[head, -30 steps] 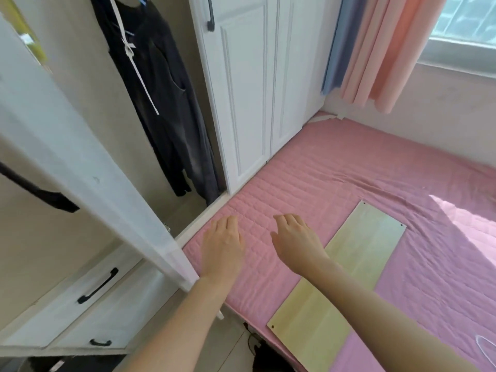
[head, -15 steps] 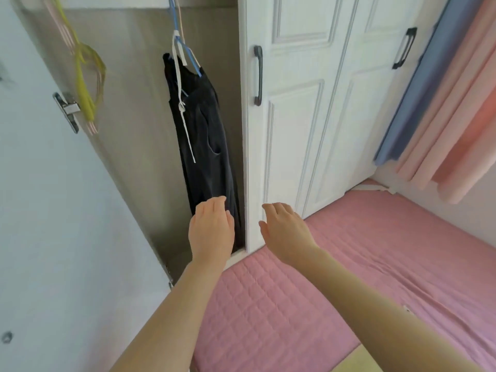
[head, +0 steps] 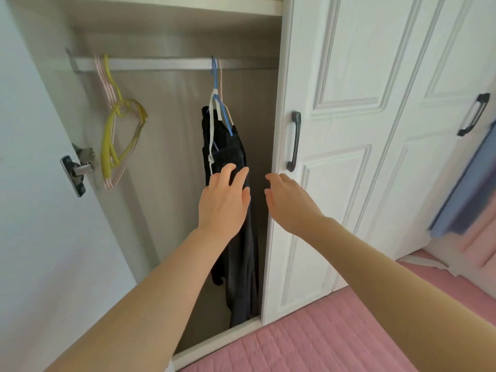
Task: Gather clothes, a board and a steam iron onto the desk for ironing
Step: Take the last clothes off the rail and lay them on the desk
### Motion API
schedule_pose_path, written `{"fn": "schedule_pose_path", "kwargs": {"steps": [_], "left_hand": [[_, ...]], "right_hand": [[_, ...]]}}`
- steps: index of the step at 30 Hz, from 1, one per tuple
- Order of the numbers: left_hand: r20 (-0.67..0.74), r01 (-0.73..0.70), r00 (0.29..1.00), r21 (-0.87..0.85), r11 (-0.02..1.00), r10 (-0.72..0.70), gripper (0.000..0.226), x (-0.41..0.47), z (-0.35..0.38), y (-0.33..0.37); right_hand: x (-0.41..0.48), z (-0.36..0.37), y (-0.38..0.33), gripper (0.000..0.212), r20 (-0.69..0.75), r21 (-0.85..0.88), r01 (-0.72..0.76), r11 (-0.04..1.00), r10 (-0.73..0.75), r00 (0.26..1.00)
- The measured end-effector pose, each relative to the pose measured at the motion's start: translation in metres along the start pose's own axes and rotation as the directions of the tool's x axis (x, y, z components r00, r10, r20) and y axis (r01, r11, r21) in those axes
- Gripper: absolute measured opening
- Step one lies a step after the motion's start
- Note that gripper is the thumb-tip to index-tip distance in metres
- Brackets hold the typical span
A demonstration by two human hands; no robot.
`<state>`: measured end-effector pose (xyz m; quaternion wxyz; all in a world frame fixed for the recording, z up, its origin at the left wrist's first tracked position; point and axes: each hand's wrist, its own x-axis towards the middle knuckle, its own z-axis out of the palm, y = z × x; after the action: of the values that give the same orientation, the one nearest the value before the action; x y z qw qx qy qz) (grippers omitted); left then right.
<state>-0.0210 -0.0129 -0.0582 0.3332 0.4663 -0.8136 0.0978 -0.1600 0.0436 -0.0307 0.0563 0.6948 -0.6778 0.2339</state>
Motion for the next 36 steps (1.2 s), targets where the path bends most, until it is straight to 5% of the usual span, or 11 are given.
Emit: {"fn": "schedule_pose_path", "kwargs": {"steps": [7, 11, 18, 25, 29, 36], "left_hand": [[0.045, -0.127, 0.992, 0.157, 0.979, 0.121, 0.045, 0.050, 0.005, -0.028], [0.000, -0.140, 0.990, 0.103, 0.985, 0.140, 0.031, 0.067, 0.002, -0.039], [-0.004, 0.110, 0.994, -0.151, 0.982, -0.112, 0.026, 0.097, 0.004, -0.053], [0.114, 0.419, 0.904, -0.417, 0.806, -0.411, 0.034, 0.144, 0.010, -0.069], [0.195, 0.538, 0.822, -0.574, 0.618, -0.534, 0.034, 0.172, 0.017, -0.077], [0.309, 0.537, 0.822, -0.699, 0.472, -0.478, 0.026, 0.197, 0.026, -0.084]], "right_hand": [[0.073, 0.002, 0.001, 0.040, -0.017, 0.124, 0.024, 0.992, -0.022, 1.000], [0.102, 0.008, -0.003, 0.035, -0.030, 0.164, 0.030, 0.986, -0.026, 0.999], [0.140, 0.024, -0.011, 0.042, 0.022, 0.266, -0.056, 0.962, 0.052, 0.998], [0.171, 0.031, -0.015, 0.052, 0.097, 0.353, -0.141, 0.925, 0.114, 0.989], [0.189, 0.034, -0.017, 0.053, 0.156, 0.467, -0.240, 0.851, 0.188, 0.970], [0.223, 0.041, -0.030, 0.029, 0.177, 0.645, -0.358, 0.676, 0.323, 0.930]]}}
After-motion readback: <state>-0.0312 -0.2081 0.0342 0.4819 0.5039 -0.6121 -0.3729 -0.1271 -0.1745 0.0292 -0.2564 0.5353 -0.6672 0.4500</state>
